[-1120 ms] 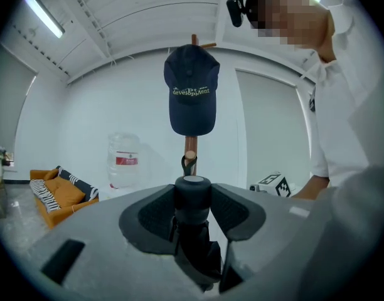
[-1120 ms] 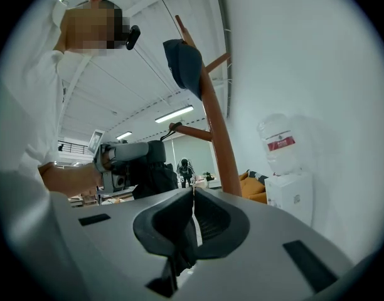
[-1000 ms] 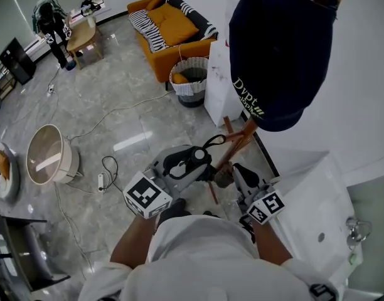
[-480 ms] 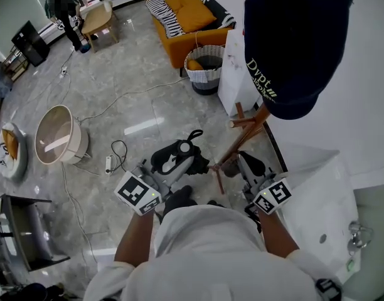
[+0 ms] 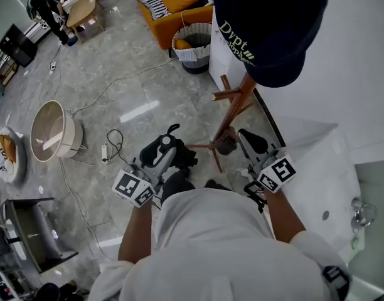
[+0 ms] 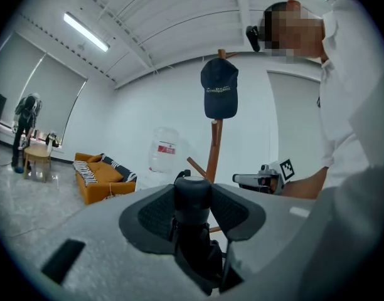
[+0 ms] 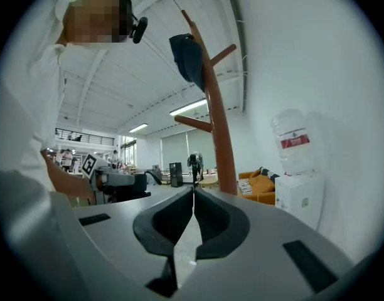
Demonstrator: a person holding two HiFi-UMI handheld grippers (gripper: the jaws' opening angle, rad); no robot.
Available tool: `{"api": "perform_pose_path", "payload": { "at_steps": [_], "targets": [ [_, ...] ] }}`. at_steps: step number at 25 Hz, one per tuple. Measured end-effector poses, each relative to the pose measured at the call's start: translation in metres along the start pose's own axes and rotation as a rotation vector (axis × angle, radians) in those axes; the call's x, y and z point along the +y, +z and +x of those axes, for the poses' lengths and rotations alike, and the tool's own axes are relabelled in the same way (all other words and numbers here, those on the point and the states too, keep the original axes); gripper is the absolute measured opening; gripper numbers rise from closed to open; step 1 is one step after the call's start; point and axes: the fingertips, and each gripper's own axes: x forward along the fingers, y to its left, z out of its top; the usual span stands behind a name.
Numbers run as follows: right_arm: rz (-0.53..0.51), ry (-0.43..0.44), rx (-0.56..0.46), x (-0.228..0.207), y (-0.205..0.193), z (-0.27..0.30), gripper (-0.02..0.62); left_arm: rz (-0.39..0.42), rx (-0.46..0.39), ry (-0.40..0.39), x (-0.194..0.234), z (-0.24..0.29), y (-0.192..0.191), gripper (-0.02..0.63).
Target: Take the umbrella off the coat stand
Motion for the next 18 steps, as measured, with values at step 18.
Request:
{"api": "perform_pose_path", "payload": {
  "at_steps": [18],
  "targets": [
    [0.036,-0.043,0.09,-0.003,-0.026,-0.037,0.017,-0.047,0.038,-0.087,-0.024,0.019,-0.044,0.187]
  ]
}}
